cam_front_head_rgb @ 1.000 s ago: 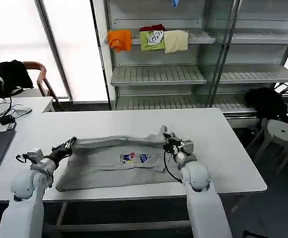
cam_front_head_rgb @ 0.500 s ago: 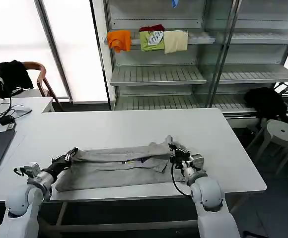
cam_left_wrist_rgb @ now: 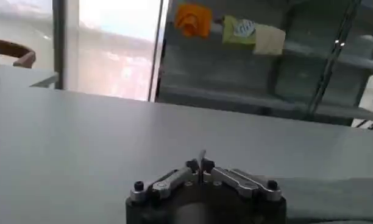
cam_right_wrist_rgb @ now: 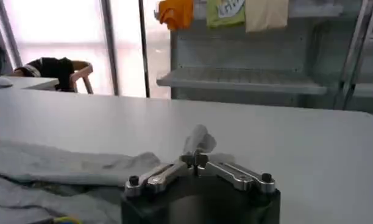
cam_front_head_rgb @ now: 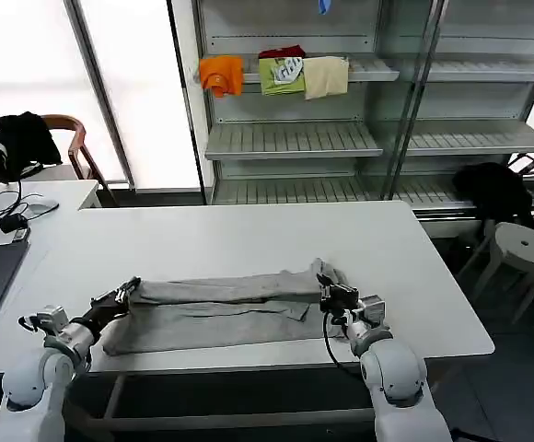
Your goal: Fold and organize the clothes.
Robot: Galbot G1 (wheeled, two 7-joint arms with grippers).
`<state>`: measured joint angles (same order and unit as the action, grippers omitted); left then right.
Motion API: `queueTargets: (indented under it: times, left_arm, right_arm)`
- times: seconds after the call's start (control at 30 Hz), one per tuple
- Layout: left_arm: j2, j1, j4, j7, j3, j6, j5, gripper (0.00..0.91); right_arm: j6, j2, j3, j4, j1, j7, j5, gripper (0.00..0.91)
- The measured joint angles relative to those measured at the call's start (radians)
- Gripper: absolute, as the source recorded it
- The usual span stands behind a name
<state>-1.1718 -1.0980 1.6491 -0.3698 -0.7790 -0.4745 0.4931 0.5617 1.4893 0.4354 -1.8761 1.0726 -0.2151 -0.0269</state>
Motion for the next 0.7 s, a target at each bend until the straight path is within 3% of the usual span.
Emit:
queueTargets:
  times: [0.33,0.37,0.4,0.43,0.47,0.5,0.7]
  left_arm:
    - [0.013,-0.032,0.019,-0.012,-0.006,0.001,0.004,0.010]
    - [0.012,-0.036,0.021,-0.013,-0.006,0.001,0.003,0.020]
    - [0.012,-0.039,0.023,-0.015,-0.006,0.002,0.000,0.030]
    - [0.010,-0.043,0.023,-0.015,-0.005,0.004,-0.003,0.161]
    - [0.009,-0.045,0.024,-0.015,-0.004,0.004,-0.005,0.474]
    - [0.007,-0.049,0.027,-0.014,-0.003,0.005,-0.010,0.907]
    - [-0.003,-0.068,0.045,-0.004,-0.002,0.010,-0.032,0.907]
  right_arm:
    - [-0.015,-0.002,-0.001,-0.006,0.033,-0.016,0.021,0.000]
    - [-0.015,-0.003,0.000,-0.006,0.036,-0.016,0.024,0.907]
    - [-0.015,-0.004,0.001,-0.006,0.038,-0.016,0.026,0.907]
    - [-0.017,-0.005,0.002,-0.006,0.041,-0.016,0.029,0.907]
    - [-0.018,-0.005,0.004,-0.006,0.043,-0.016,0.032,0.907]
    - [-0.020,-0.007,0.006,-0.007,0.045,-0.015,0.035,0.907]
    - [-0.031,-0.014,0.018,-0.019,0.056,-0.008,0.048,0.907]
